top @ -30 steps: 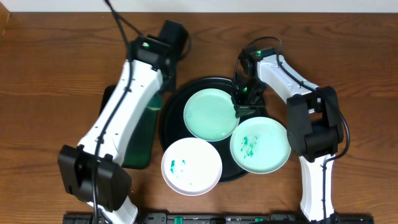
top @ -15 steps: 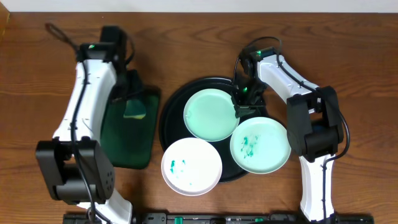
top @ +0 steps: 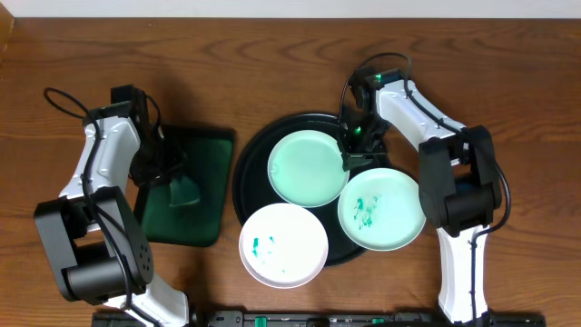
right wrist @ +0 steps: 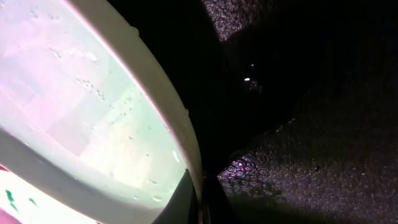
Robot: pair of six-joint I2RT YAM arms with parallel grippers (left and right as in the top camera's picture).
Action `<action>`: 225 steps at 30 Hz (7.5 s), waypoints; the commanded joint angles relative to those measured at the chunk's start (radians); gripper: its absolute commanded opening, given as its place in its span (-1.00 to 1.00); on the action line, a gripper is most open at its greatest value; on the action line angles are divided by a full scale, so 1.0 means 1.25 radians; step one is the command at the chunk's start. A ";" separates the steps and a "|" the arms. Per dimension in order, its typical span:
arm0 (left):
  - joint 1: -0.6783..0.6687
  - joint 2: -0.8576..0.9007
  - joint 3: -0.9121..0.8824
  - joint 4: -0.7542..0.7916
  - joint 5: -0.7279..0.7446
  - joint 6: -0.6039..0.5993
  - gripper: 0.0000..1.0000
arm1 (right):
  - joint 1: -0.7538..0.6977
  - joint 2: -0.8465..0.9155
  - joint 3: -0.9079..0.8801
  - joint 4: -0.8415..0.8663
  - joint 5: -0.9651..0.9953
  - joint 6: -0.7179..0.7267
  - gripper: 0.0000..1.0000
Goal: Clean dirty plates on tray and stack at the side
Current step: 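Carry the sponge left and set it down in the green tray, then lift the top plate by its rim with the right gripper, then carry the plate right and set it on the table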
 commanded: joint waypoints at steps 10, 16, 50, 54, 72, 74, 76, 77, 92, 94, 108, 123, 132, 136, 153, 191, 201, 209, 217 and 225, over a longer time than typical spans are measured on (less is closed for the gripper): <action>0.001 0.002 0.004 0.004 0.029 0.020 0.59 | -0.002 0.025 0.079 -0.031 0.052 -0.020 -0.98; -0.002 0.002 0.005 0.002 0.045 0.020 0.60 | 0.010 0.025 0.136 -0.049 0.052 -0.026 -0.97; 0.036 -0.145 0.045 -0.053 0.073 0.020 0.65 | 0.126 -0.154 0.321 -0.154 0.172 -0.047 -0.98; 0.090 -0.145 0.068 -0.052 0.163 0.030 0.65 | 0.129 -0.176 0.321 -0.147 0.175 -0.046 -0.98; 0.276 -0.145 0.071 -0.104 0.307 0.065 0.66 | 0.151 -0.177 0.331 -0.073 0.219 -0.044 -0.98; 0.268 -0.145 0.071 -0.104 0.311 0.078 0.66 | 0.151 -0.177 0.331 -0.068 0.219 -0.048 -0.98; 0.254 -0.145 0.071 -0.104 0.314 0.089 0.66 | 0.156 -0.176 0.331 -0.065 0.219 -0.061 -0.98; 0.247 -0.145 0.071 -0.104 0.320 0.103 0.66 | 0.159 -0.176 0.331 -0.064 0.219 -0.068 -0.98; 0.230 -0.145 0.116 -0.116 0.234 0.091 0.67 | 0.169 -0.176 0.331 -0.070 0.269 -0.062 -0.98; 0.230 -0.145 0.116 -0.120 0.234 0.091 0.67 | 0.155 -0.176 0.331 -0.078 0.271 -0.052 -0.98; 0.193 -0.145 0.116 -0.132 0.234 0.079 0.67 | 0.150 -0.176 0.331 -0.030 0.593 -0.126 -0.98; 0.158 -0.145 0.116 -0.131 0.192 0.073 0.67 | 0.325 -0.176 0.331 -0.043 1.038 -0.208 -0.98; 0.159 -0.145 0.116 -0.124 0.192 0.069 0.67 | 0.415 -0.176 0.331 -0.055 1.157 -0.217 -0.98; 0.159 -0.145 0.116 -0.125 0.192 0.069 0.67 | 0.453 -0.176 0.331 -0.056 1.218 -0.214 -0.98; 0.159 -0.145 0.116 -0.128 0.192 0.055 0.68 | 0.471 -0.176 0.331 -0.076 1.225 -0.199 -0.98; 0.025 -0.144 0.115 -0.124 0.128 0.051 0.67 | -0.202 -0.176 0.329 -0.146 0.168 0.121 -0.98; -0.078 -0.143 0.115 -0.121 0.114 0.049 0.68 | -0.447 -0.176 0.291 -0.170 0.198 0.130 -0.97; -0.103 -0.143 0.115 -0.116 0.114 0.048 0.67 | -0.580 -0.176 0.139 -0.075 0.199 0.137 -0.98; -0.103 -0.143 0.115 -0.117 0.114 0.049 0.67 | -0.687 -0.176 -0.080 0.078 0.211 0.187 -0.98; -0.103 -0.143 0.115 -0.113 0.114 0.049 0.67 | -0.740 -0.176 -0.191 0.157 0.208 0.181 -0.98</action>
